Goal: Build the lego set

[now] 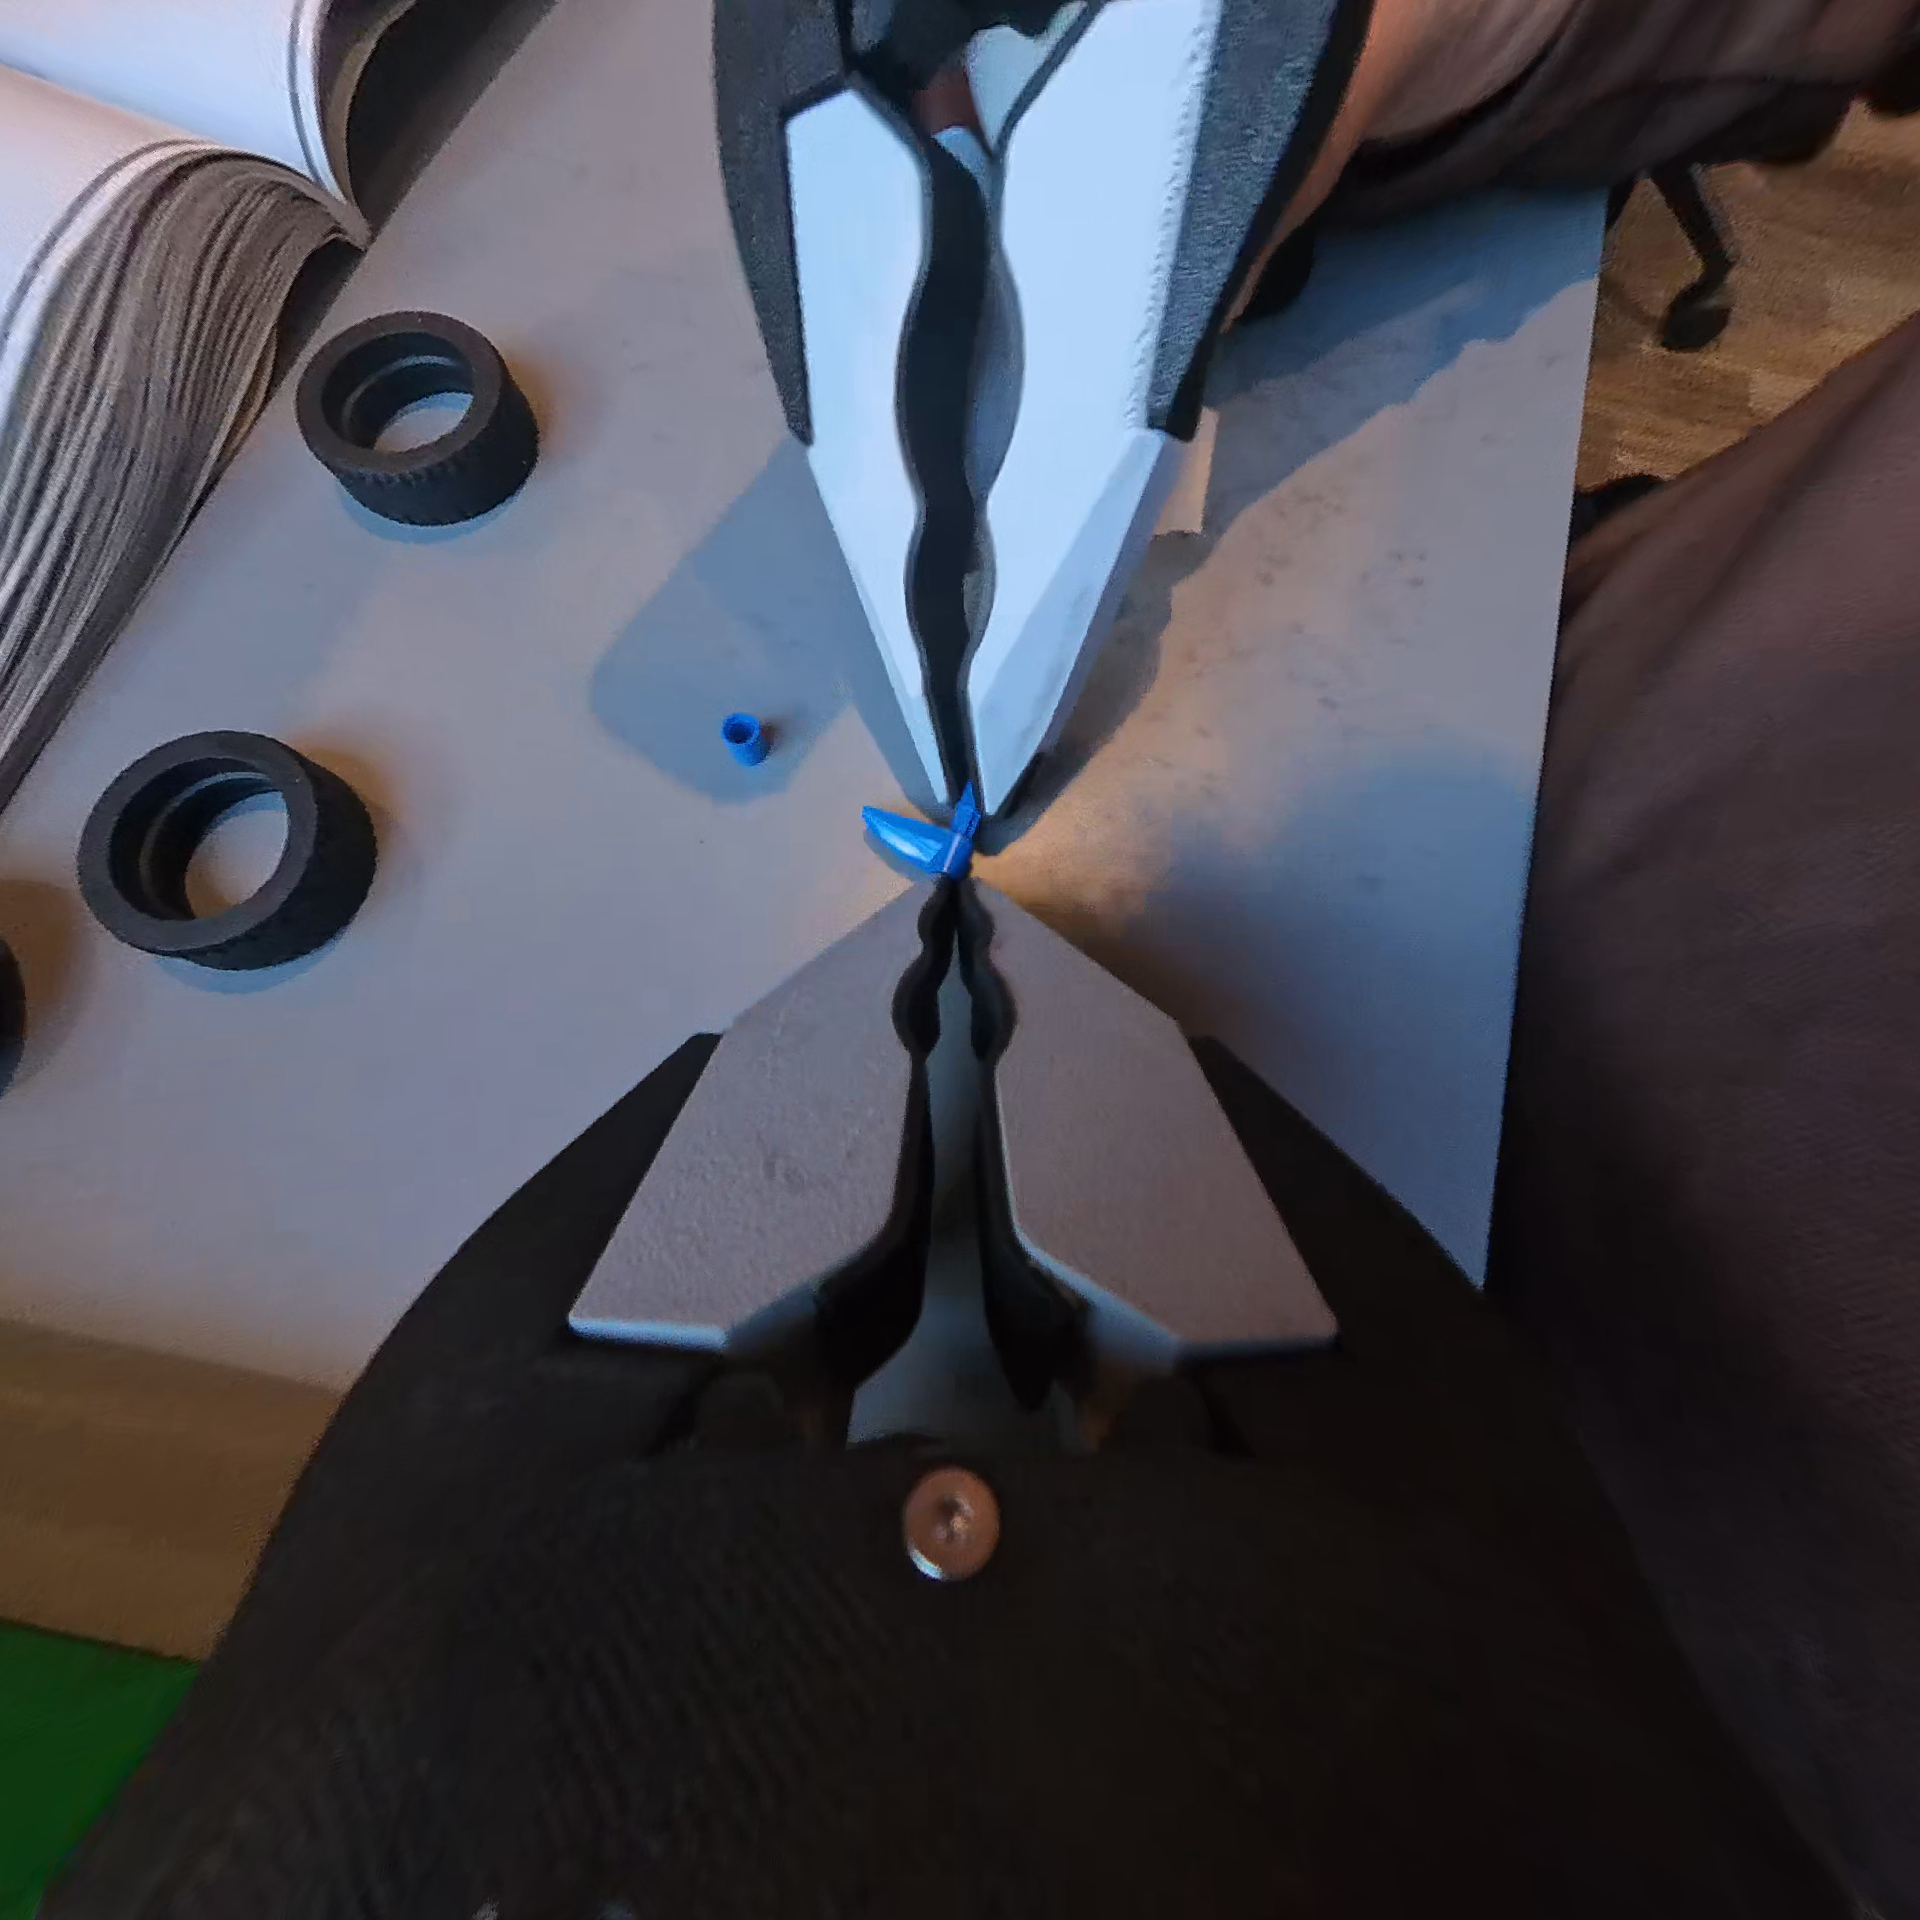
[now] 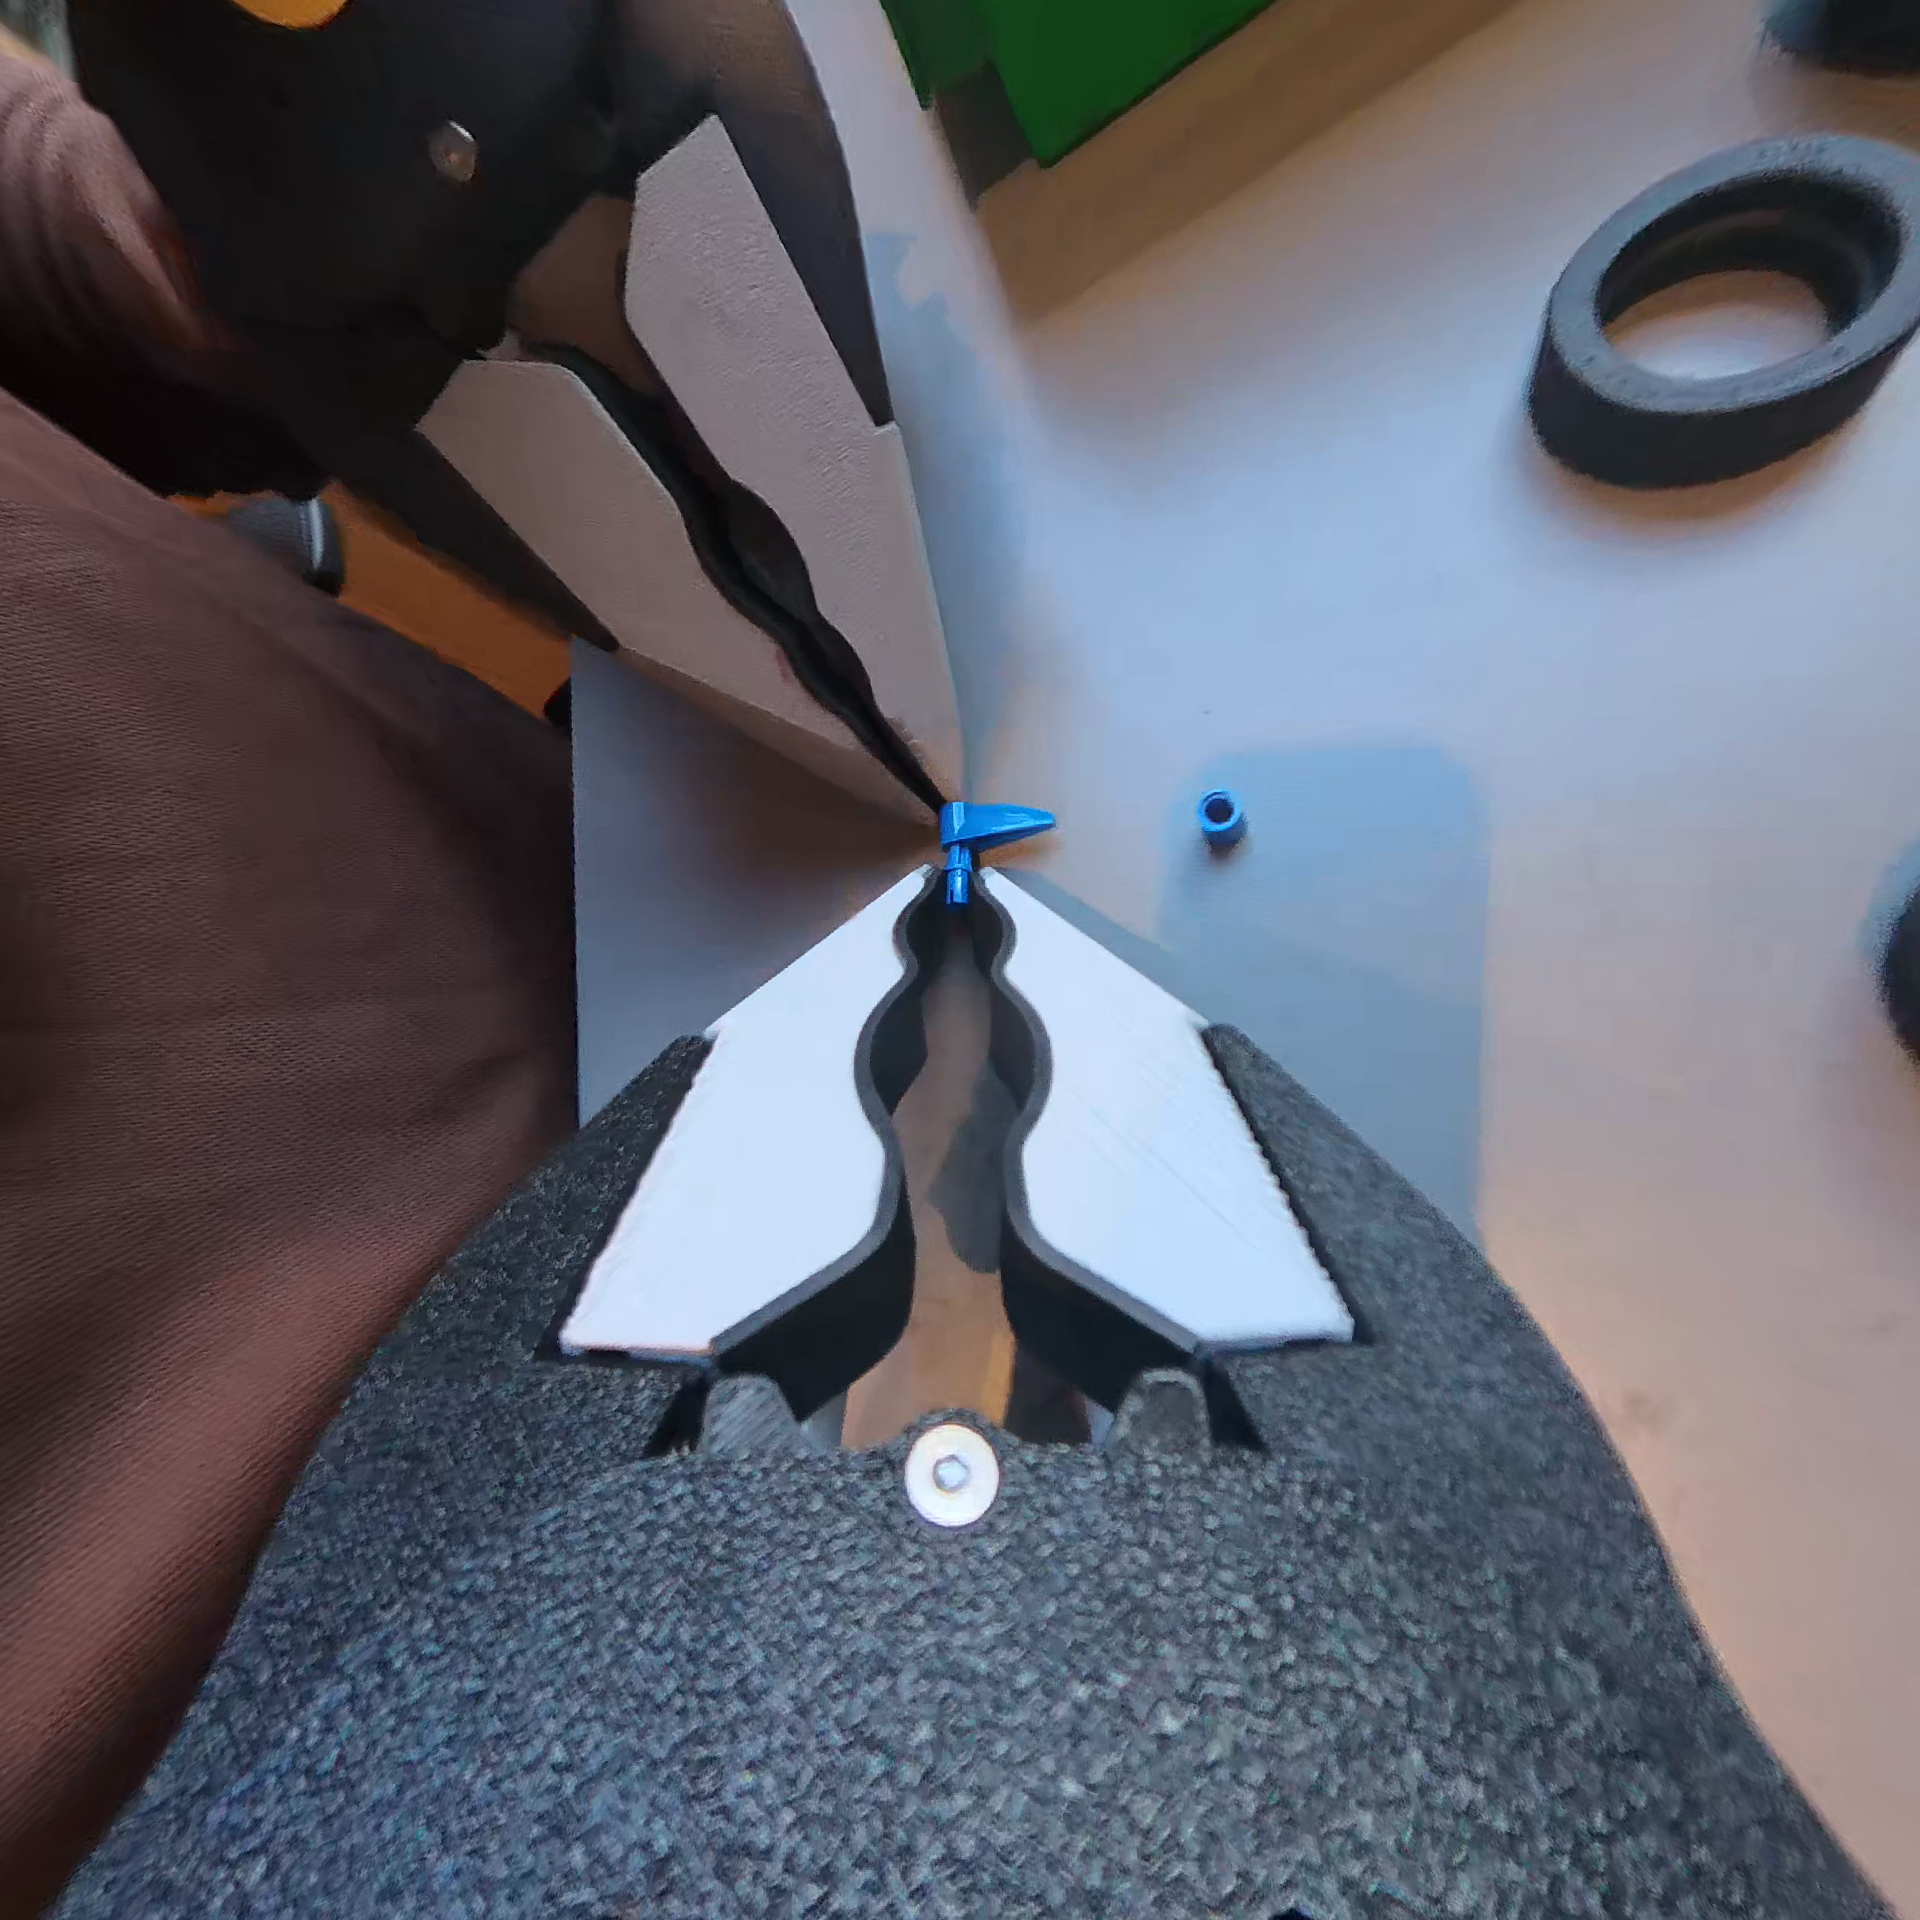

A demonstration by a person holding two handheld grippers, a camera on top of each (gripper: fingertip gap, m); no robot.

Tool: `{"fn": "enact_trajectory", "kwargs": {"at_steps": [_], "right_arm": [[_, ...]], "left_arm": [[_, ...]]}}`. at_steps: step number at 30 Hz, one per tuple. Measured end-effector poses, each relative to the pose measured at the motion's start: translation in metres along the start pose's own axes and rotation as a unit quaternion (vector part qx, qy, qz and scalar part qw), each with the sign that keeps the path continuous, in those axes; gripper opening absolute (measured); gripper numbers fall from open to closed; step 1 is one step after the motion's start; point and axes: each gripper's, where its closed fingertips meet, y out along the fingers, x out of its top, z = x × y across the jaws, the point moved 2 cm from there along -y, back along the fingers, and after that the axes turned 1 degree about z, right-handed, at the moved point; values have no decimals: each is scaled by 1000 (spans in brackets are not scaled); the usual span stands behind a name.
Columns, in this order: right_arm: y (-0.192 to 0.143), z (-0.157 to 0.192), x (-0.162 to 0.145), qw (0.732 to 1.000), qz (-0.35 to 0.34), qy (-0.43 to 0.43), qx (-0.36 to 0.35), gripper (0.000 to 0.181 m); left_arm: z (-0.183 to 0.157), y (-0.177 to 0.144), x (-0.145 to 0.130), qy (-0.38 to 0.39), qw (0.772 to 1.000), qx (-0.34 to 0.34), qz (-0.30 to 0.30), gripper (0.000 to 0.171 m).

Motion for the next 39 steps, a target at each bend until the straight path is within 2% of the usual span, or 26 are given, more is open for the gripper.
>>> {"fn": "enact_trajectory", "kwargs": {"at_steps": [4,11,12,15,20,22,26,30,35,39], "right_arm": [[-14,7,9,997,-57,-48,-12,4],[-23,13,10,982,-73,-161,-68,5],[-24,16,12,978,-80,-181,-71,5],[-25,20,16,962,-96,-239,-97,5],[-24,18,14,947,-88,-278,-132,5],[-24,20,14,943,-89,-290,-136,5],[-24,19,13,942,-91,-292,-137,5],[-23,12,13,954,-82,-255,-133,8],[-26,9,14,964,-91,-221,-117,12],[-31,0,15,968,-95,-185,-138,12]], "left_arm": [[0,-15,12,-44,996,-34,-66,0],[-8,-19,15,-89,988,-102,-74,0],[-8,-17,17,-99,986,-108,-73,20],[-11,-14,18,-116,981,-139,-63,28],[-8,-16,27,-118,980,-134,-85,11],[-9,-14,28,-123,979,-137,-85,9],[-6,-12,28,-125,980,-127,-90,4],[-2,-8,27,-98,988,-89,-79,4],[-2,-7,27,-104,987,-84,-90,4],[9,-10,29,-99,989,-36,-101,4]]}}
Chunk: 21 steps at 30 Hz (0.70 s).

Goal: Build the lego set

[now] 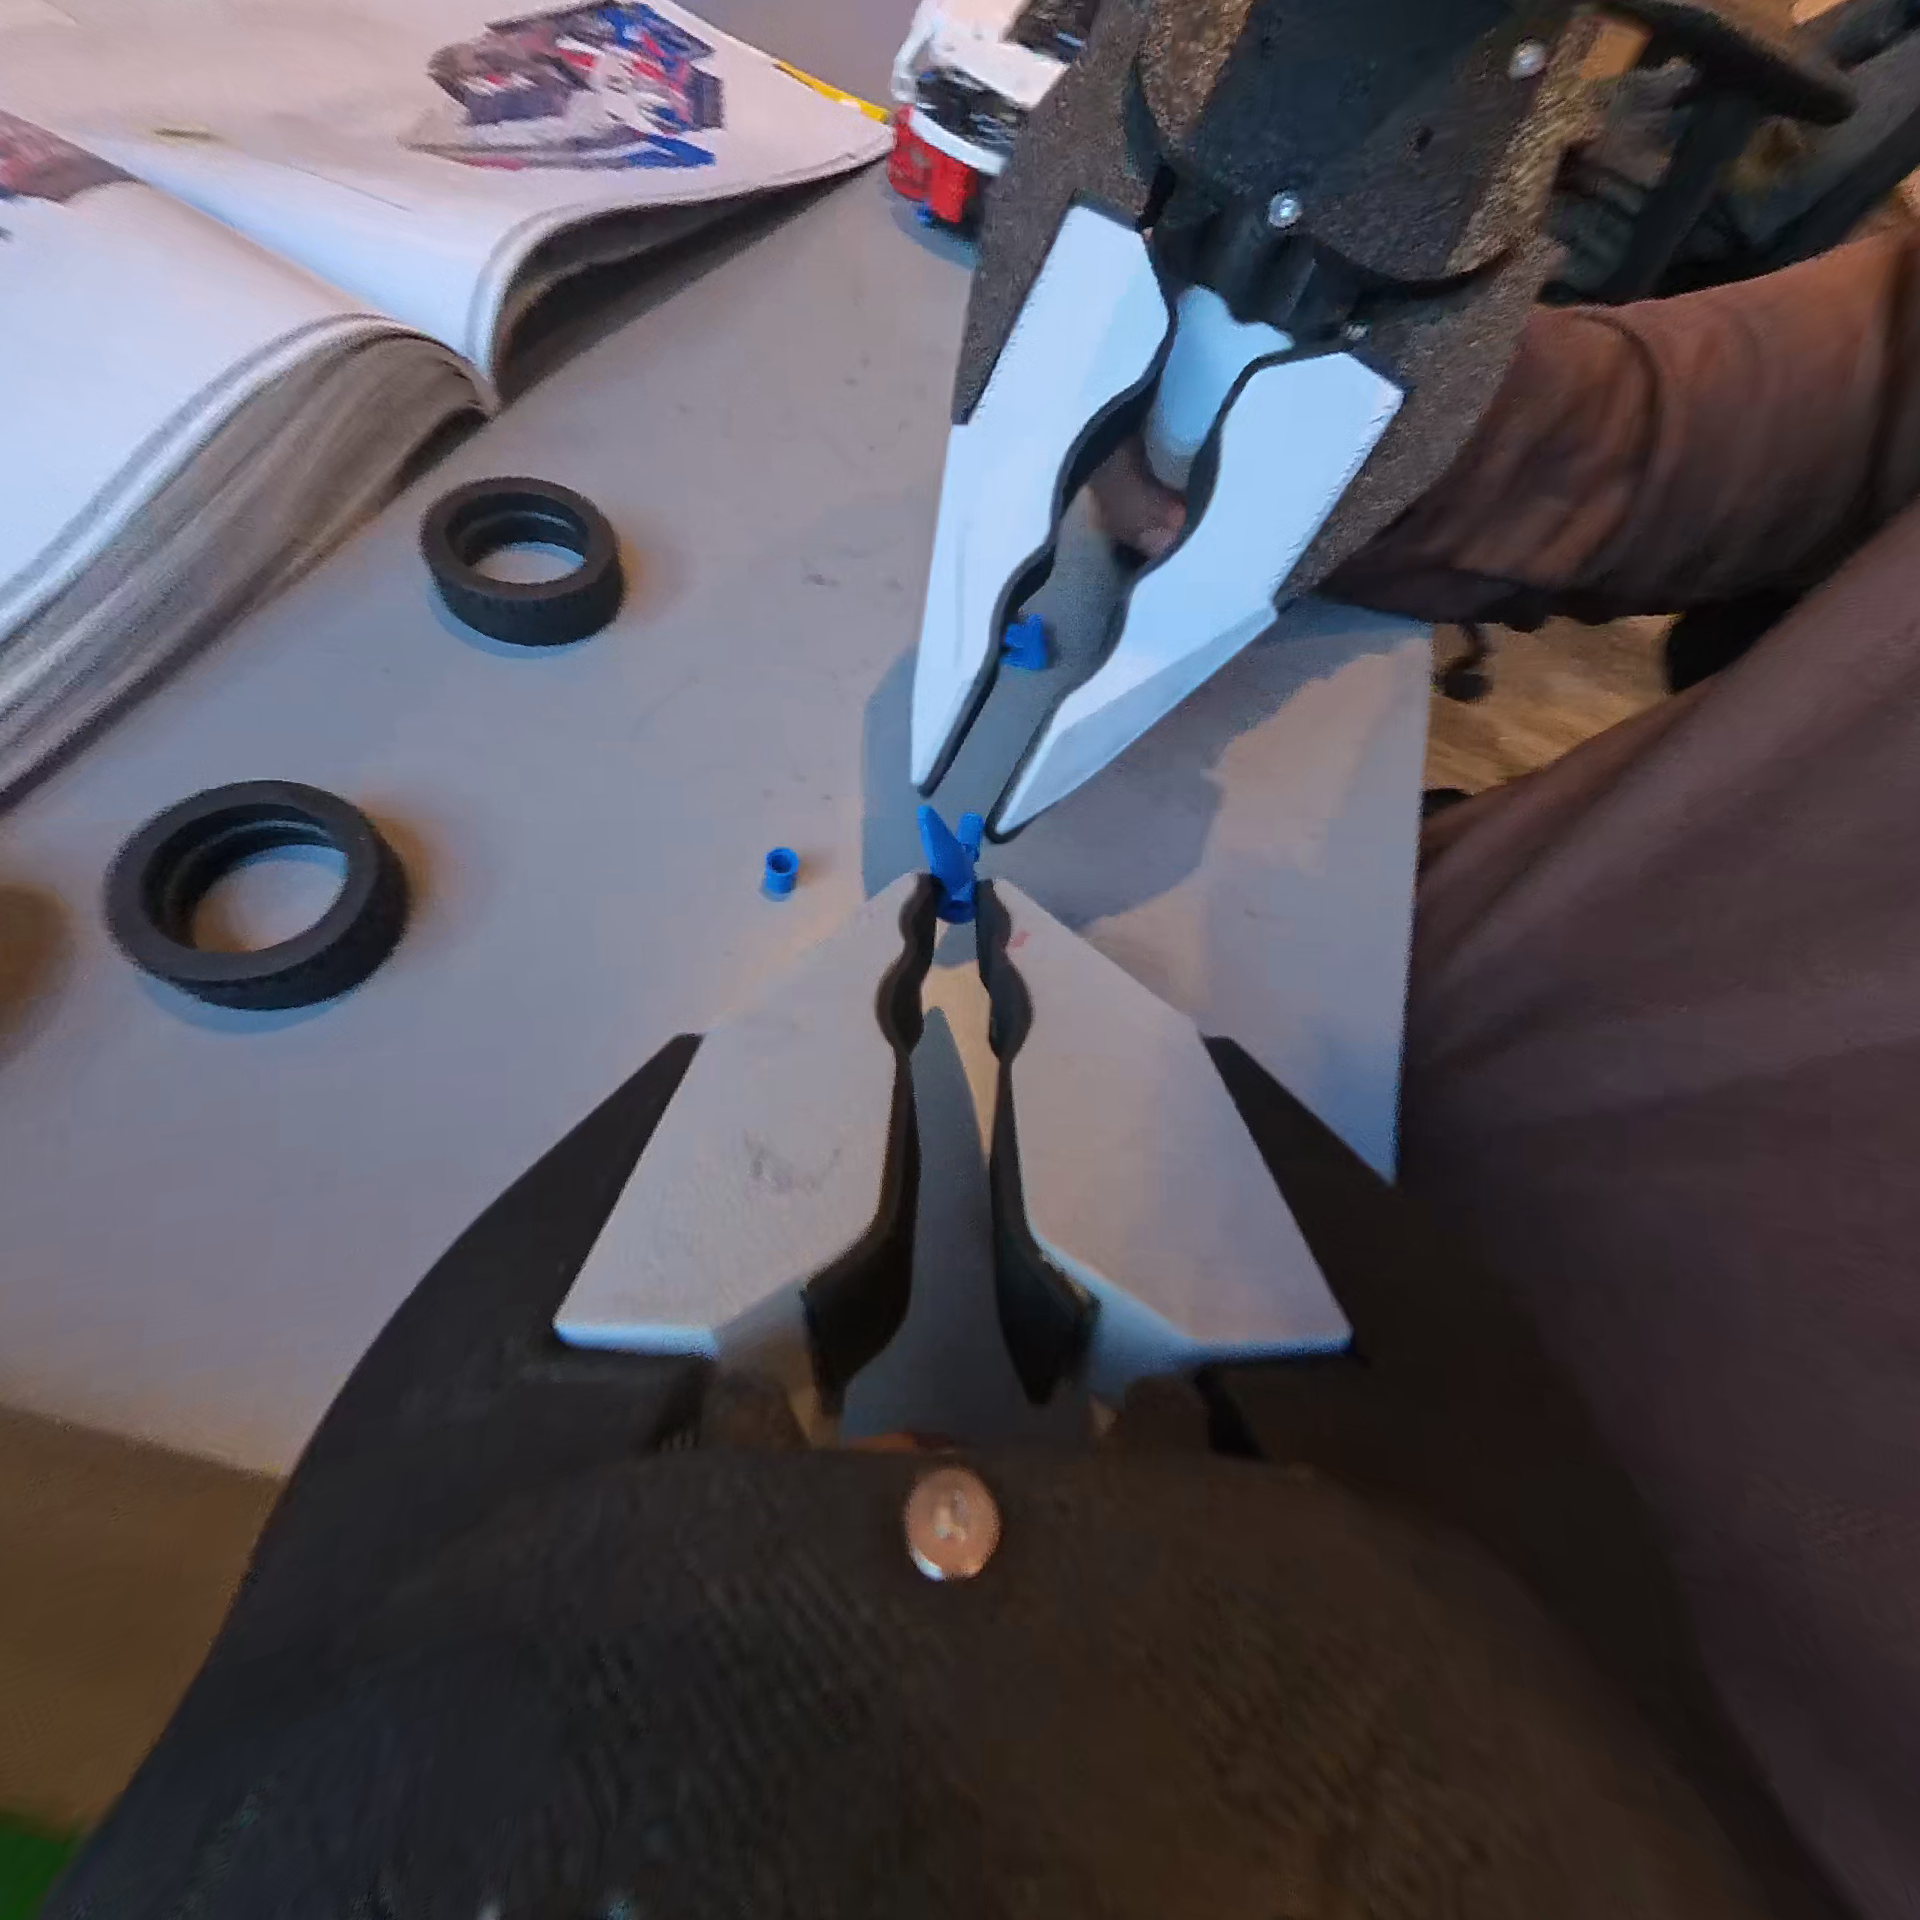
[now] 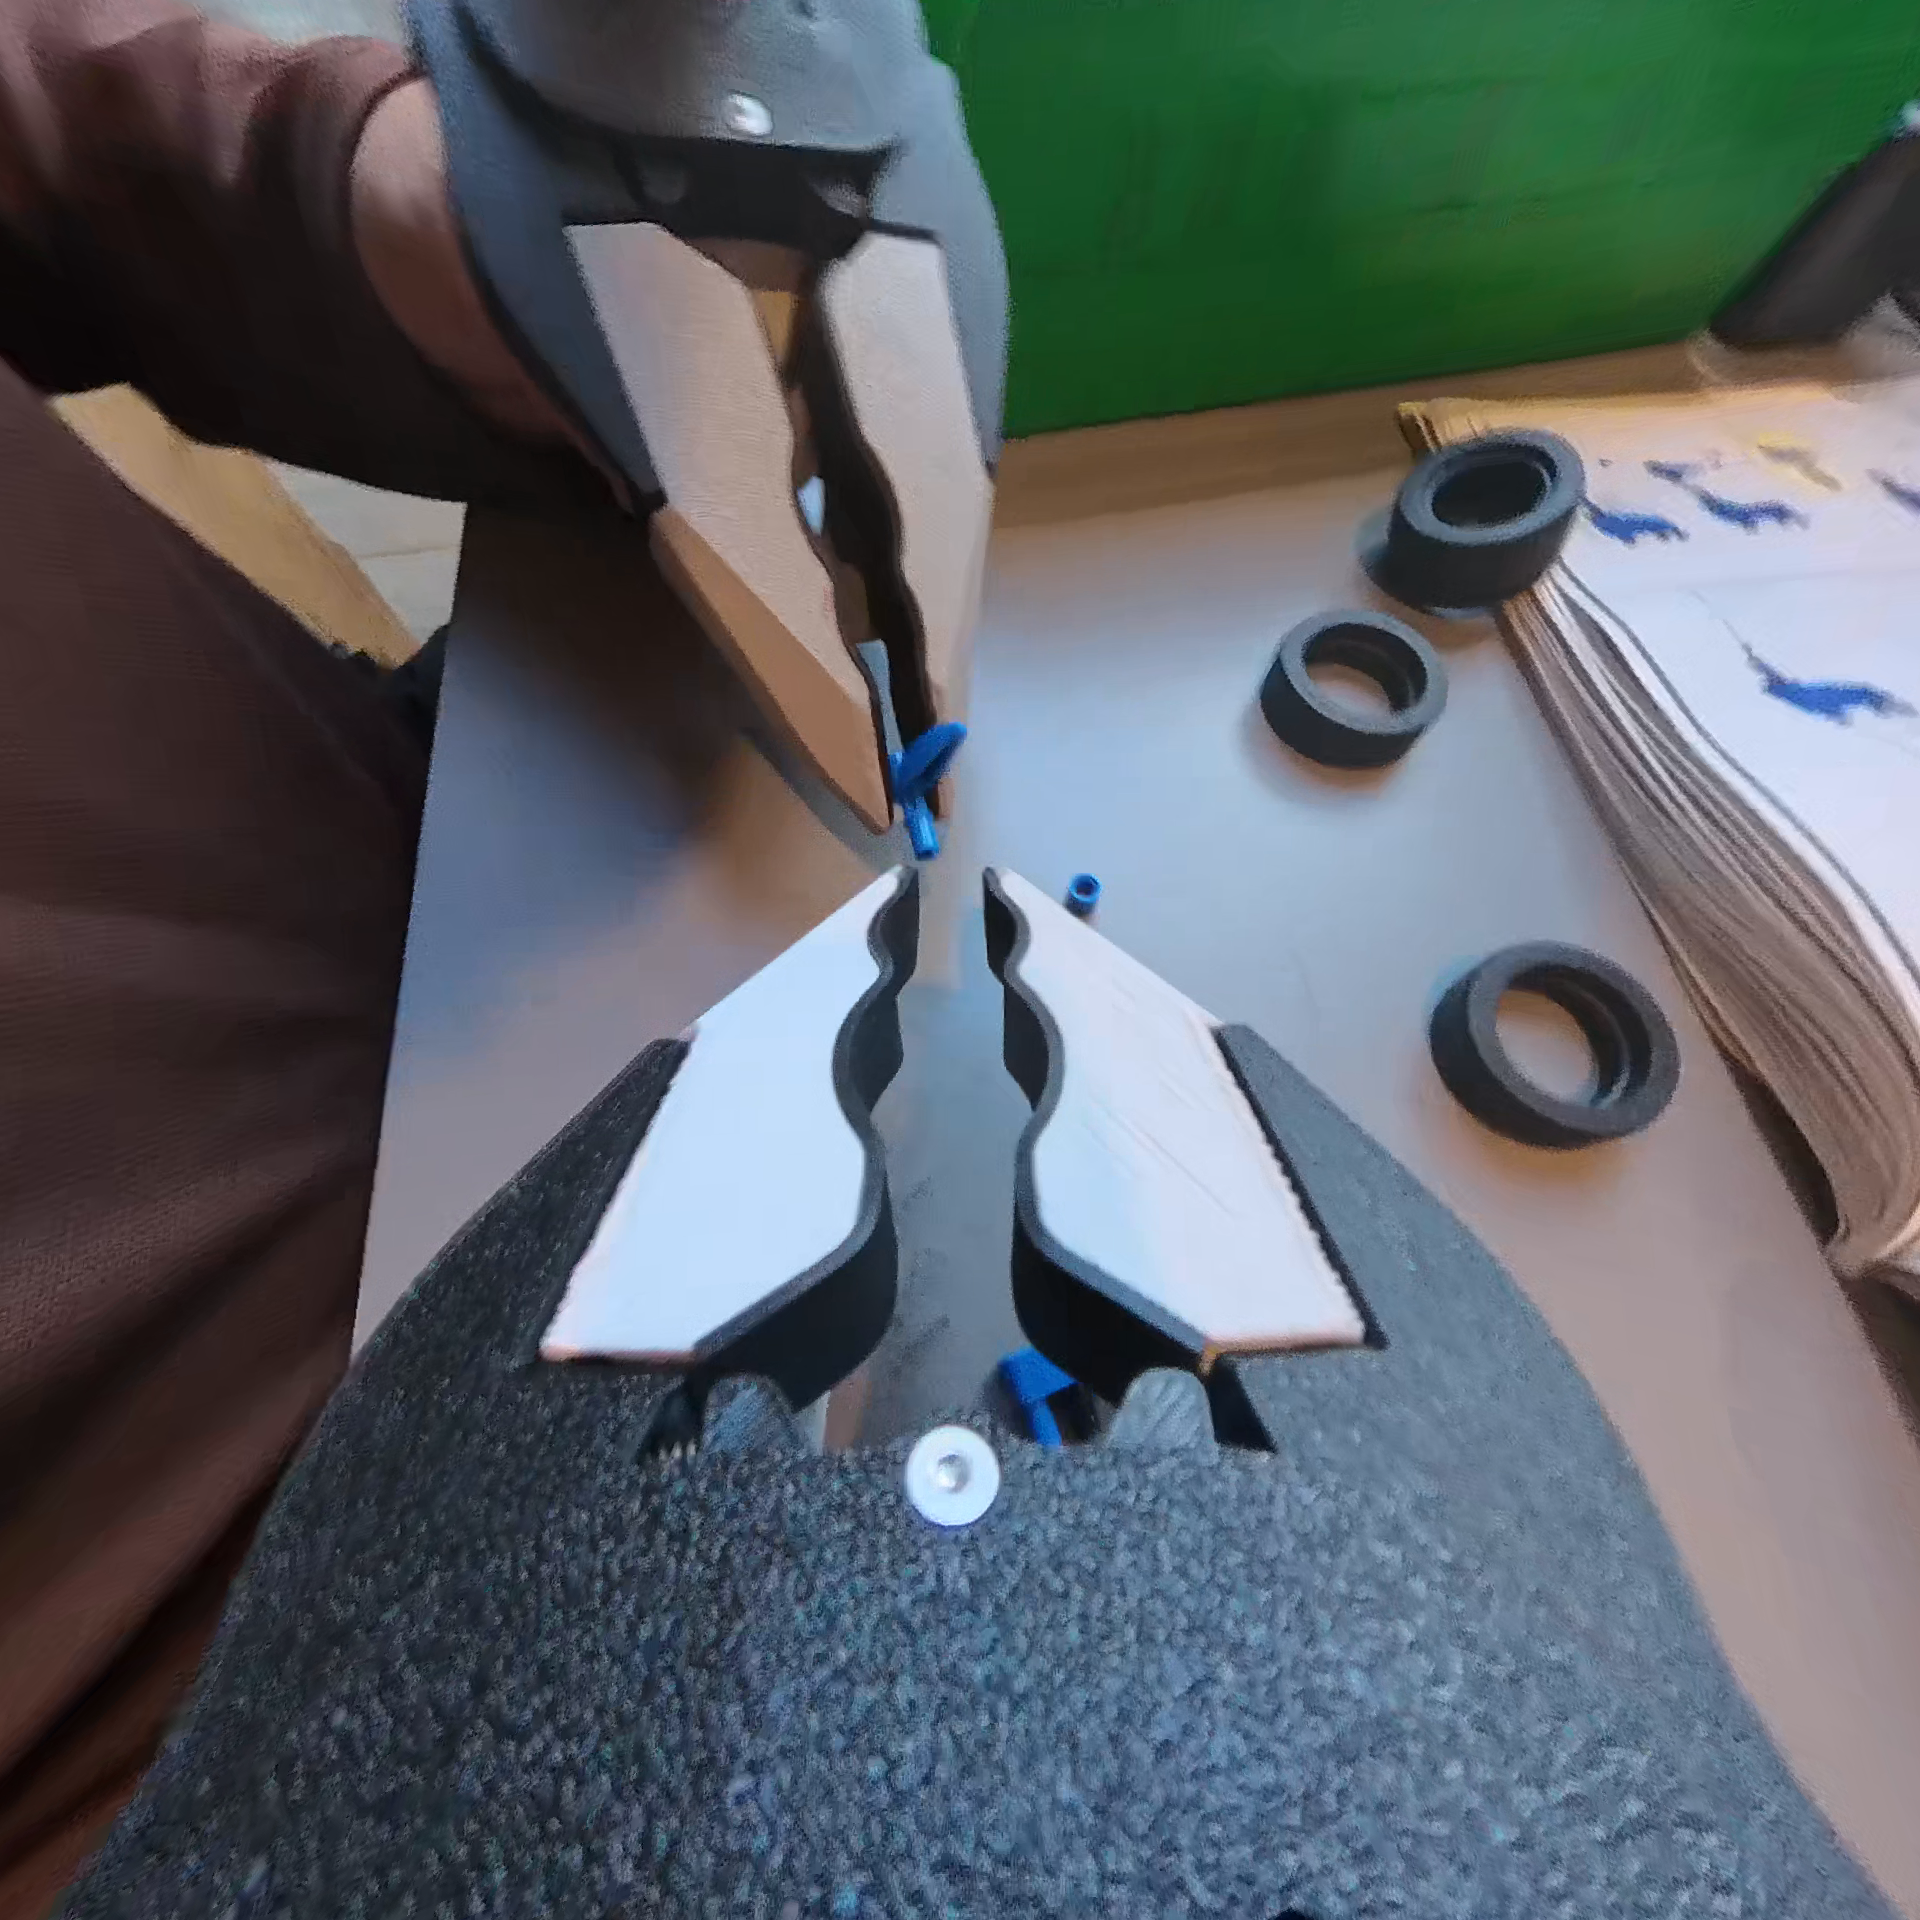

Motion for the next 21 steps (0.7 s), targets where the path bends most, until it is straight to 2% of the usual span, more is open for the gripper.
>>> {"fn": "enact_trajectory", "kwargs": {"at_steps": [2,4,6,8,13,16,21], "right_arm": [[0,-10,-5,998,13,64,-14,7],[1,-14,-10,986,18,168,-1,7],[1,-12,-8,965,2,257,42,18],[-1,-11,-2,950,-27,304,70,27],[4,-15,6,936,-56,339,72,34],[7,-18,11,933,-68,347,69,31],[4,-23,16,925,-93,361,72,30]], "left_arm": [[8,-1,0,28,998,54,11,4],[12,0,1,63,993,100,26,4],[15,1,4,95,985,141,31,4],[20,2,4,136,972,185,43,4],[20,6,10,210,941,261,56,4],[23,5,13,246,919,300,67,4],[23,3,13,264,910,312,71,5]]}}
